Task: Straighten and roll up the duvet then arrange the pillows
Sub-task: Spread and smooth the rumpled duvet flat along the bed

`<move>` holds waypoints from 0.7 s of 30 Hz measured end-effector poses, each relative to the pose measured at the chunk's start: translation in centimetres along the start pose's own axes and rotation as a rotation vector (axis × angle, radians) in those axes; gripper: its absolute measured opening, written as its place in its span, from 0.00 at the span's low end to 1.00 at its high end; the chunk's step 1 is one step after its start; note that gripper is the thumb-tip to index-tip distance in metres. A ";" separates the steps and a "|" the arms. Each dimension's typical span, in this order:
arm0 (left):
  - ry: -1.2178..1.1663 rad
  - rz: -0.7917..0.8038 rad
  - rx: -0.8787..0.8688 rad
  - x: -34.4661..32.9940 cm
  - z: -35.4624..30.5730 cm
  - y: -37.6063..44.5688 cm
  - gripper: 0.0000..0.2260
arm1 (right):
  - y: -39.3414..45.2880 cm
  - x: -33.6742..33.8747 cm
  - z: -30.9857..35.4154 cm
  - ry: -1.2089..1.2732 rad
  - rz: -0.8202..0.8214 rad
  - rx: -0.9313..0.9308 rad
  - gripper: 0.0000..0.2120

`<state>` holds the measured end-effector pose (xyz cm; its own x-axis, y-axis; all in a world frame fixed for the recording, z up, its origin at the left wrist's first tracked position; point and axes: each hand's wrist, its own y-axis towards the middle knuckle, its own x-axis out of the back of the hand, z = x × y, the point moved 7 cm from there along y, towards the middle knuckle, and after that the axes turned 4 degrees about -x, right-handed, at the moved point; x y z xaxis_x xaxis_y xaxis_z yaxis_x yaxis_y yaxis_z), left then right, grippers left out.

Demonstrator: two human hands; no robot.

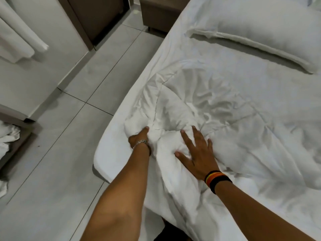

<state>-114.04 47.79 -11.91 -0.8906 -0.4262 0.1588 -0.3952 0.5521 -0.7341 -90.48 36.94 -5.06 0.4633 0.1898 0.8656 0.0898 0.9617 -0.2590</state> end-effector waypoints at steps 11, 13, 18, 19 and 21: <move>0.487 -0.050 -0.335 15.7 -15.3 7.7 0.58 | 2.6 -8.5 6.2 0.031 0.268 -0.214 0.44; 0.675 -0.048 -0.143 15.4 -14.1 10.8 0.74 | 4.7 -9.7 7.5 0.033 0.198 -0.272 0.44; 0.875 0.080 -0.449 6.2 -19.7 17.4 0.75 | 14.9 -9.4 12.0 0.026 -0.066 -0.411 0.42; 0.897 0.163 -0.519 3.7 -20.7 18.1 0.73 | 17.0 -9.2 12.7 0.027 -0.078 -0.421 0.42; 0.972 0.347 -0.578 -1.4 -22.2 20.1 0.70 | 20.9 -9.6 13.9 0.048 -0.087 -0.464 0.41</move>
<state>-125.71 75.38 -12.20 -0.6694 0.3965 0.6283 0.0811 0.8796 -0.4687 -105.34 57.94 -12.83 0.4754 0.0926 0.8749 0.5096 0.7816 -0.3597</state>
